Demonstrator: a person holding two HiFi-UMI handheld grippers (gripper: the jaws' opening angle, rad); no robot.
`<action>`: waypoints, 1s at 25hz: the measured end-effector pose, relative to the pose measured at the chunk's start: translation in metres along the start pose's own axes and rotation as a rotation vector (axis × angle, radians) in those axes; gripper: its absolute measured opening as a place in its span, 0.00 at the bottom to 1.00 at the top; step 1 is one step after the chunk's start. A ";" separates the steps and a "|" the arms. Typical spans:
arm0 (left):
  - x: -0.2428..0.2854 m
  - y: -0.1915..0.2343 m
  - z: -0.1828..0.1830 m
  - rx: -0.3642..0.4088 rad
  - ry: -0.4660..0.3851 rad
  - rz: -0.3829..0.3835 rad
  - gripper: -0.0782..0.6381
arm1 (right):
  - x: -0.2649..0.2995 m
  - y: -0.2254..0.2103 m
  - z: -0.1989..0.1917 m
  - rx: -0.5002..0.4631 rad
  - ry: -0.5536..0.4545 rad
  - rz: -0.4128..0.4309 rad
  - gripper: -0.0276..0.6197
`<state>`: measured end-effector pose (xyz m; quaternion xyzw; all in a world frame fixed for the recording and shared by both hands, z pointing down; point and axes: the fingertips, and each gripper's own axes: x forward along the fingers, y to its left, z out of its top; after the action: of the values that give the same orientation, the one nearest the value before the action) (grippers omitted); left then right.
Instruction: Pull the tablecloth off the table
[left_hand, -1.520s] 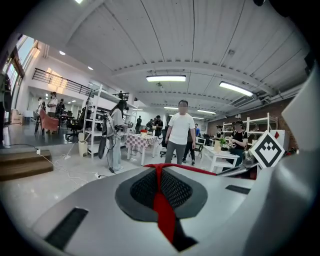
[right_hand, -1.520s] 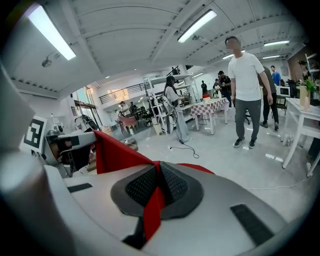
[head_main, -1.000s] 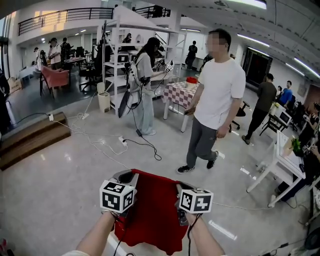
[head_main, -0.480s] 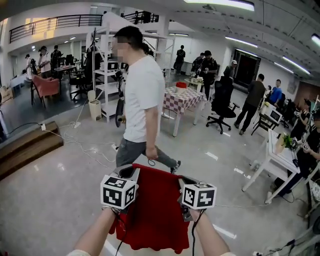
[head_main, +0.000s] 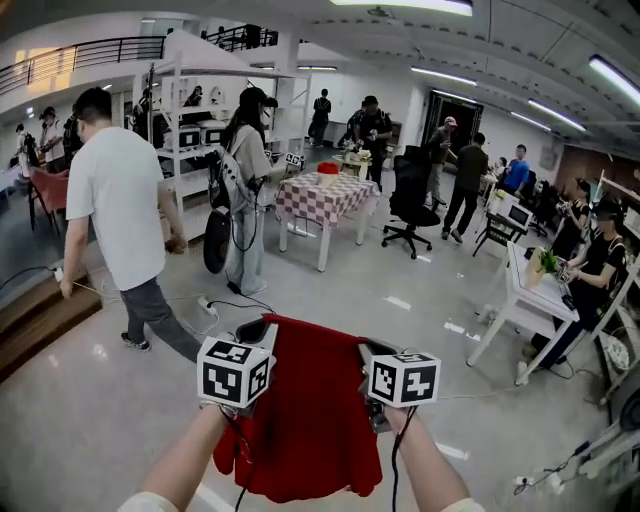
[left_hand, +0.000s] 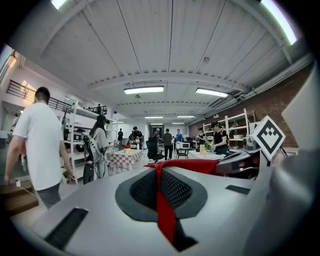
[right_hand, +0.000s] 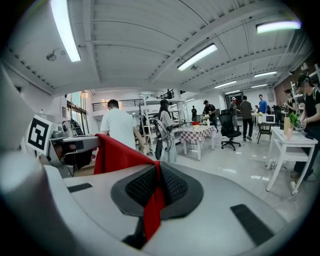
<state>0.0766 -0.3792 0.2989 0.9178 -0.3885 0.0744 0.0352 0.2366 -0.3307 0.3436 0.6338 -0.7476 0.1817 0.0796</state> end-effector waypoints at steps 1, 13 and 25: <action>0.003 0.000 0.004 0.004 -0.005 -0.008 0.13 | -0.001 -0.001 0.005 -0.008 -0.005 -0.011 0.09; 0.003 0.016 0.051 0.029 -0.069 -0.028 0.13 | -0.013 0.019 0.054 -0.040 -0.071 -0.015 0.09; -0.077 0.076 0.093 -0.009 -0.148 0.228 0.13 | 0.005 0.107 0.115 -0.146 -0.143 0.205 0.09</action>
<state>-0.0208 -0.3893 0.1955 0.8706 -0.4920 0.0084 0.0019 0.1435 -0.3638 0.2212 0.5581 -0.8233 0.0883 0.0532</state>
